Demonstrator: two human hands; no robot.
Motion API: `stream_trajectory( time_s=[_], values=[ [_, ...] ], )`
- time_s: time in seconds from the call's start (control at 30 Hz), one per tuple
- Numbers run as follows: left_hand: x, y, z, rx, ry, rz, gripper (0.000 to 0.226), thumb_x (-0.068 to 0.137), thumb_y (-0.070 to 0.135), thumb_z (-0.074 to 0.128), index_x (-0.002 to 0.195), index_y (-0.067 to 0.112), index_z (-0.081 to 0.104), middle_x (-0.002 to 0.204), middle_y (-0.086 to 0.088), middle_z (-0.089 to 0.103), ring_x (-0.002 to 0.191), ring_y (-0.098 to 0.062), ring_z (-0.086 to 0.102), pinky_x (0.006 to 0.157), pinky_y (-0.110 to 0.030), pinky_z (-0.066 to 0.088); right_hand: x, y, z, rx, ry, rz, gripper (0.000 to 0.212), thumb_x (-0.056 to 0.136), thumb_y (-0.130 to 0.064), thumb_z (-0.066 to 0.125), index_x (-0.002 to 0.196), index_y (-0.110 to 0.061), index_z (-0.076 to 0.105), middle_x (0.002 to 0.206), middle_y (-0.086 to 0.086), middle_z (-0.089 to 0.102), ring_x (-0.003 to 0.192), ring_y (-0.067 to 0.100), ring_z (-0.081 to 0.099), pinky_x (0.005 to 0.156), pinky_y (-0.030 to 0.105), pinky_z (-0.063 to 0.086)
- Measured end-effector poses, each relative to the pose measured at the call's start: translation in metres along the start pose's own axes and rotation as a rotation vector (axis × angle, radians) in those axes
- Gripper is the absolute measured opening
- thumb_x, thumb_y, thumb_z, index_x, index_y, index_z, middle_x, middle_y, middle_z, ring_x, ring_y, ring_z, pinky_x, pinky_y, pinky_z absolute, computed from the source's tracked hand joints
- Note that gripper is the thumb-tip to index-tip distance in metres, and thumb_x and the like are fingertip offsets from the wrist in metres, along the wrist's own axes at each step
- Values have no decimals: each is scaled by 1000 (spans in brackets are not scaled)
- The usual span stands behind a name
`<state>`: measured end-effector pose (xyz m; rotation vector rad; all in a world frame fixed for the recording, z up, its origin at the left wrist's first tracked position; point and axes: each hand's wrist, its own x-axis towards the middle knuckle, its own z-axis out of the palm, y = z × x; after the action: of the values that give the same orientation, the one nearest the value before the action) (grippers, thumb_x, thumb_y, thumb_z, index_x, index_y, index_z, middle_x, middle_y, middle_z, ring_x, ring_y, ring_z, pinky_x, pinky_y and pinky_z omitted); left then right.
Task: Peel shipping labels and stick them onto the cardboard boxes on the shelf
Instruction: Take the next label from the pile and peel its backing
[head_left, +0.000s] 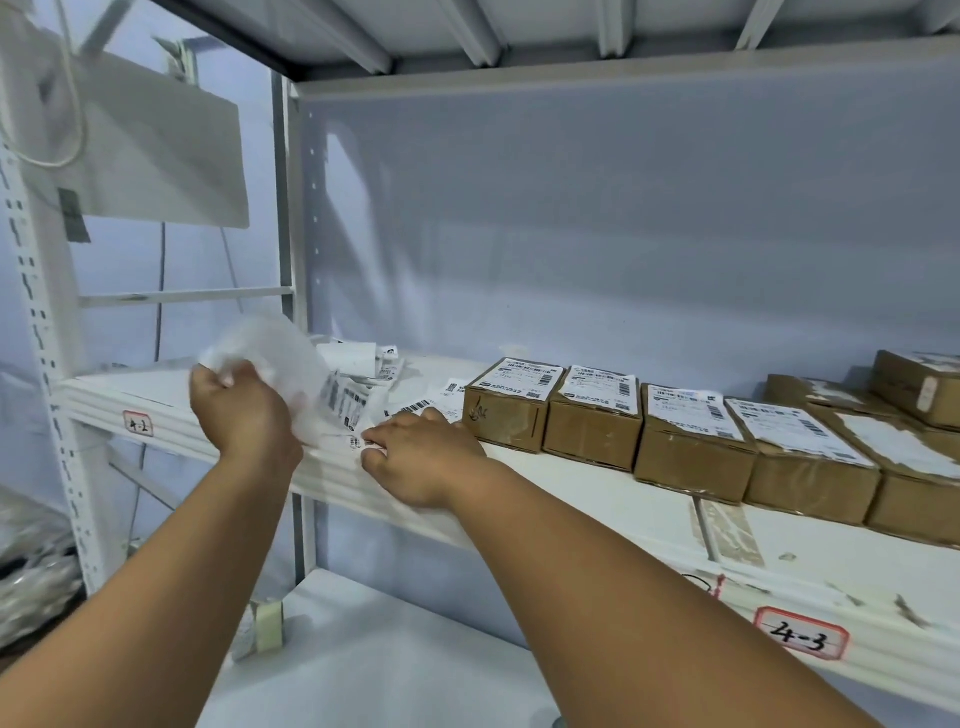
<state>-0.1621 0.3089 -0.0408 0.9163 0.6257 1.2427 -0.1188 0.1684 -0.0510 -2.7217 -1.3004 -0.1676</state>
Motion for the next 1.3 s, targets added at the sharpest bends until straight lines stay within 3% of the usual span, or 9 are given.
stream_trajectory(
  time_s=[0.2,0.33,0.57,0.73,0.83,0.93,1.0,1.17,1.3],
  values=[
    [18,39,-2,204,20,384,22,89,26,39,68,29,33,76,9,41,75,-18,38,69,-30,39,-3,0,-1,-14,21,-16,47,98,-42,27,141,-29,40,146,4,38,131,29,30,100,45,30],
    [-19,43,1,430,-163,636,14,93,15,42,99,10,53,112,-17,50,89,-20,42,79,-26,34,-7,-3,5,-67,88,-31,46,99,-40,25,143,-28,35,143,7,42,127,31,36,101,43,30],
    [-60,37,4,495,-352,775,25,89,4,50,113,2,55,126,-14,45,108,-19,47,88,-17,34,-8,-1,6,92,306,-2,43,93,-41,47,128,-18,40,132,12,43,121,31,39,97,39,34],
    [-76,37,7,497,-437,800,19,87,-2,56,104,4,64,135,-10,40,121,-22,47,99,-18,35,-21,6,-12,946,709,154,23,96,-37,49,86,-17,54,97,10,63,92,25,58,80,33,42],
    [-92,37,8,514,-511,930,20,85,-5,59,100,4,68,134,-13,40,114,-3,44,92,1,27,-43,11,-34,1607,578,297,43,96,-53,38,85,-16,56,86,10,67,72,23,63,71,33,50],
    [-110,33,10,503,-610,1000,16,86,-2,61,99,1,69,134,-17,39,98,29,31,86,5,26,-66,23,-52,1944,427,238,52,86,-66,41,101,-20,57,96,11,66,82,26,66,81,42,54],
    [-122,31,12,510,-638,985,13,89,5,60,97,3,70,136,-13,39,100,24,31,87,-3,29,-80,31,-64,1947,398,197,50,82,-65,51,110,-24,53,107,12,62,90,28,65,89,48,53],
    [-166,29,19,492,-826,1033,16,91,12,57,89,9,72,135,-9,39,105,8,36,87,7,18,-112,59,-78,1794,428,288,45,85,-40,67,123,-25,48,107,6,65,81,27,68,87,51,53],
    [-207,18,31,500,-937,1070,22,94,20,53,86,10,71,137,-4,38,92,11,35,84,-20,35,-143,86,-87,1749,488,414,30,86,-48,62,104,-24,58,107,10,67,82,26,65,87,47,54]
  ],
)
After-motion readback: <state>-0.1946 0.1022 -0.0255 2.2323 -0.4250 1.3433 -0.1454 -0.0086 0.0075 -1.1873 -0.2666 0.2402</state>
